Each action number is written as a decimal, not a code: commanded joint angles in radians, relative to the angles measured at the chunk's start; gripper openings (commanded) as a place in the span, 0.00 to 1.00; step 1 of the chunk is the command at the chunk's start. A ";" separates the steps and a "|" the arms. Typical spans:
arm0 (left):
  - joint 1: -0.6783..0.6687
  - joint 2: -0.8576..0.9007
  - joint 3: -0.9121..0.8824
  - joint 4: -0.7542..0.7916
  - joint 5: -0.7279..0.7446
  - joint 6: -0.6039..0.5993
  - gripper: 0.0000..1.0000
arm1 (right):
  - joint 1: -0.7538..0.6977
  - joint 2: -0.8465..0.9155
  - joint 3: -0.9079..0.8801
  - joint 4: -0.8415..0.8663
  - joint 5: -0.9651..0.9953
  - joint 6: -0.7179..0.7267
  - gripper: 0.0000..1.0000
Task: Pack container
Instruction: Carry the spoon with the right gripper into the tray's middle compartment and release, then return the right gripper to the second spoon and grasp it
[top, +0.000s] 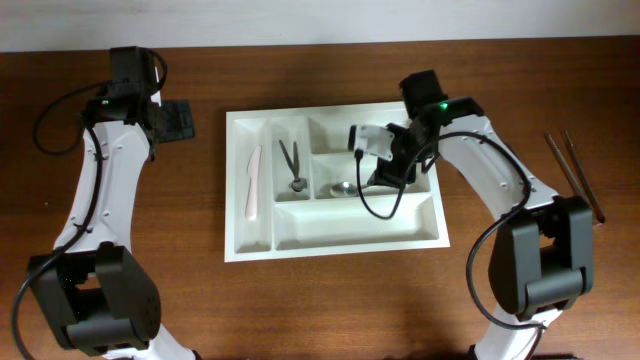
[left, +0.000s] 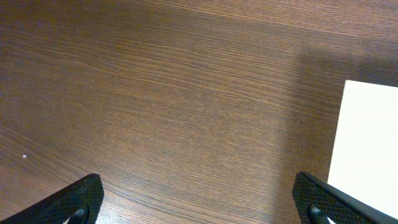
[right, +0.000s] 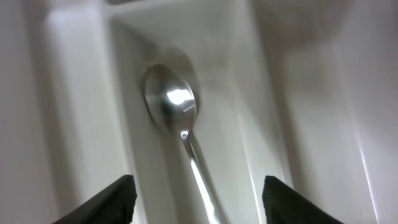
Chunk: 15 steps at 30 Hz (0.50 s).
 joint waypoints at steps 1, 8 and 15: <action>0.000 0.002 0.012 0.002 -0.010 0.016 0.99 | -0.090 -0.040 0.076 -0.028 0.160 0.362 0.68; 0.000 0.002 0.012 0.002 -0.010 0.016 0.99 | -0.295 -0.049 0.090 -0.188 0.385 0.517 0.69; 0.000 0.002 0.012 0.002 -0.010 0.016 0.99 | -0.411 -0.048 0.064 -0.212 0.385 0.517 0.58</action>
